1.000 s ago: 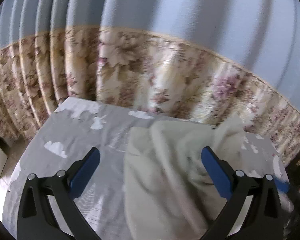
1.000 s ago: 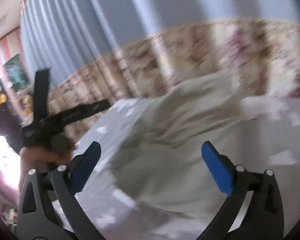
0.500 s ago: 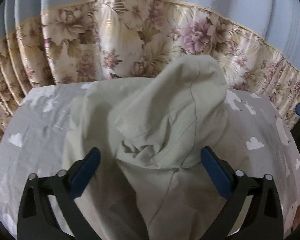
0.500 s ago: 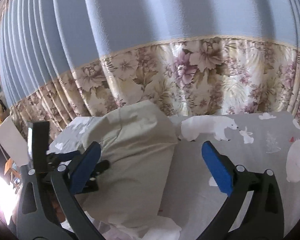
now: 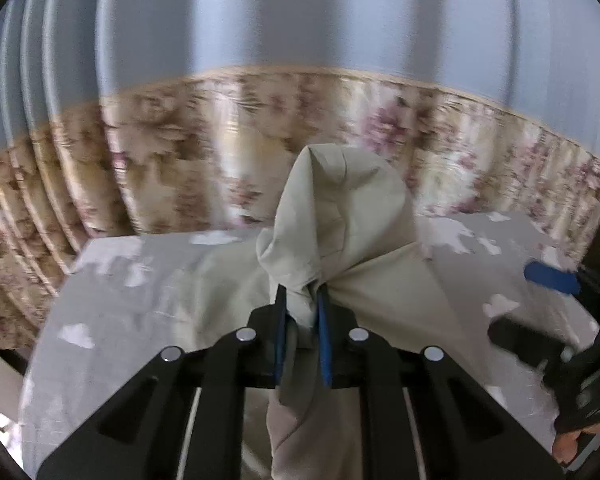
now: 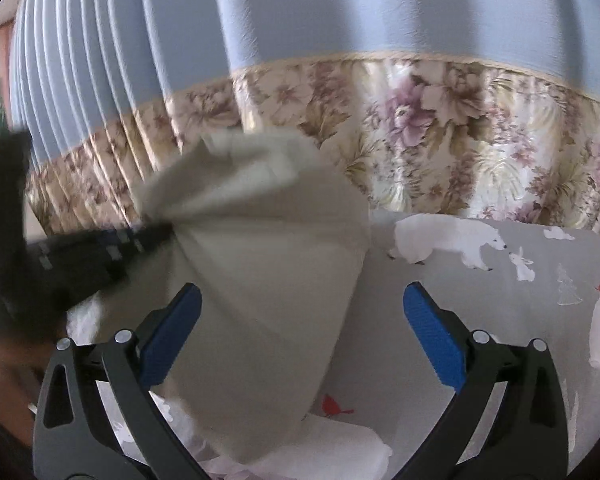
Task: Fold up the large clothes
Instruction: 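Grasp the jacket fabric with the left gripper and fold it over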
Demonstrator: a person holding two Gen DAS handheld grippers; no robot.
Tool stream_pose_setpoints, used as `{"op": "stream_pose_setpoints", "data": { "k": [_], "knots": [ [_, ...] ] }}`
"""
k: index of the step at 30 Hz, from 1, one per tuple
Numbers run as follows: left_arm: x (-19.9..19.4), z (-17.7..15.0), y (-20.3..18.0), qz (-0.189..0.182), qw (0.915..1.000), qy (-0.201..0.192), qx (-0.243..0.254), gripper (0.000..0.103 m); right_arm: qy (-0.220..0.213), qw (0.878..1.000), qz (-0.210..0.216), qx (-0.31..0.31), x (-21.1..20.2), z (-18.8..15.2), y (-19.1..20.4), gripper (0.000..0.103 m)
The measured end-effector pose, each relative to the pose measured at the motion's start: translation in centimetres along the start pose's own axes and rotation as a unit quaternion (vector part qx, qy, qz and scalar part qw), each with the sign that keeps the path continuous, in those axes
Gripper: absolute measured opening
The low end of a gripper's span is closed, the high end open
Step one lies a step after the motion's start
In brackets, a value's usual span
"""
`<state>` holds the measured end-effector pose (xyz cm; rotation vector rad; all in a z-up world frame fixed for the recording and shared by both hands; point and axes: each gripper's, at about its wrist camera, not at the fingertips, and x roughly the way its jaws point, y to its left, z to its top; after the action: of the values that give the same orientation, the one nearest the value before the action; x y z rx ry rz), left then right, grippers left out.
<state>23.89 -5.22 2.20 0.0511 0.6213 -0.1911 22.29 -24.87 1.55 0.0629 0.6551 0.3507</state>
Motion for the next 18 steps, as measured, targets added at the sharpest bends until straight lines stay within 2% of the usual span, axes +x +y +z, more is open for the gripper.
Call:
{"op": "stream_pose_setpoints", "data": {
  "k": [3,7,10,14,17,18],
  "knots": [
    [0.8,-0.5,1.9,0.004,0.9997,0.021,-0.006,0.014,0.031,0.999,0.001,-0.024,2.5,-1.3,1.6,0.1],
    [4.5,-2.7,4.1,0.011,0.9963,0.084,-0.015,0.015,0.08,0.993,-0.024,-0.082,6.0,-3.8,3.5,0.1],
    [7.0,-4.6,4.5,0.02,0.9926,0.119,-0.006,0.025,0.091,0.991,-0.029,-0.088,7.3,-4.9,3.6,0.1],
    [7.7,-5.9,4.8,0.045,0.9903,0.131,0.003,0.047,0.092,0.99,-0.041,-0.103,8.6,-6.3,3.8,0.1],
    [7.5,-6.3,5.7,0.074,0.989,0.127,-0.007,0.079,0.089,0.988,-0.05,-0.114,8.6,-6.4,4.1,0.1],
    [7.3,-6.3,5.9,0.078,0.9893,0.123,-0.01,0.081,0.086,0.988,-0.056,-0.119,8.5,-6.5,4.4,0.1]
  ]
}}
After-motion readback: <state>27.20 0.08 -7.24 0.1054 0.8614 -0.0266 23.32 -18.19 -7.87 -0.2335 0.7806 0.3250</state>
